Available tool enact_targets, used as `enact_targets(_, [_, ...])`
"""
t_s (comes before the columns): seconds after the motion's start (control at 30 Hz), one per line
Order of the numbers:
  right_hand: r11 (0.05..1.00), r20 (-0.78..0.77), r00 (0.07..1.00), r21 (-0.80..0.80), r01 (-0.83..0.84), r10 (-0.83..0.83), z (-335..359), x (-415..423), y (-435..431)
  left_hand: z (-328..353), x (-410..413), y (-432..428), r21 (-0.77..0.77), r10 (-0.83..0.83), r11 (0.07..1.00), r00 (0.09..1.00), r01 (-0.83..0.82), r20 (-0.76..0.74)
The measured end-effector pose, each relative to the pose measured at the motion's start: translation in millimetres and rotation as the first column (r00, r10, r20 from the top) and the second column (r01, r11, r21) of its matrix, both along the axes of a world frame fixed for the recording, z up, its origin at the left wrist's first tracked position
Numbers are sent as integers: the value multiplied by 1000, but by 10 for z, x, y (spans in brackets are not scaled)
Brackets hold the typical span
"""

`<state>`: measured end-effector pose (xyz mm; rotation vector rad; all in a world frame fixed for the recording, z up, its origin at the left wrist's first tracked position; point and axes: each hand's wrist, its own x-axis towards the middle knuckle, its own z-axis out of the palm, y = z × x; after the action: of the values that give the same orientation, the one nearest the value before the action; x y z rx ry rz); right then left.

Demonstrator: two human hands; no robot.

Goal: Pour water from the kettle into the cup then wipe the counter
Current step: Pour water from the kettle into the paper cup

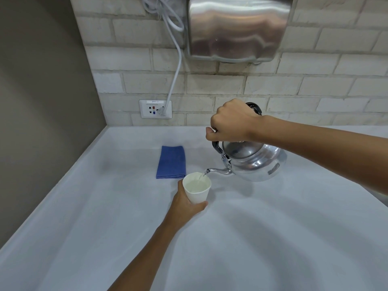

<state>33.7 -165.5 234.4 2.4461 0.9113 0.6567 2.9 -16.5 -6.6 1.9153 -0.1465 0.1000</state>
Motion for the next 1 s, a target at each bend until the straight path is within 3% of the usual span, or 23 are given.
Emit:
enact_targets(0.3, [998,-17,1000,62,9,-8,-126,31,-59,-16,9,3,5,4,1000,1000,-4,1])
enact_targets(0.53, [956,-58,991,261,135,-124,-303,233,-308,-27,14,18,3,-3,1000,1000,3,-10])
enact_targets(0.63, [877,-145,968,413,246,-204,-373,426,-475,-41,15,24,17,5,1000,1000,-5,-14])
enact_targets(0.77, [702,-295,914,587,403,-279,-484,718,-632,-45,12,25,19,5,1000,1000,-5,-19])
enact_targets(0.87, [593,-360,886,658,464,-294,-563,904,-658,-43,14,30,9,-2,1000,999,3,-32])
enact_targets(1.0, [534,-388,870,687,493,-304,-645,1130,-632,-45,16,39,5,-15,1000,999,15,-28])
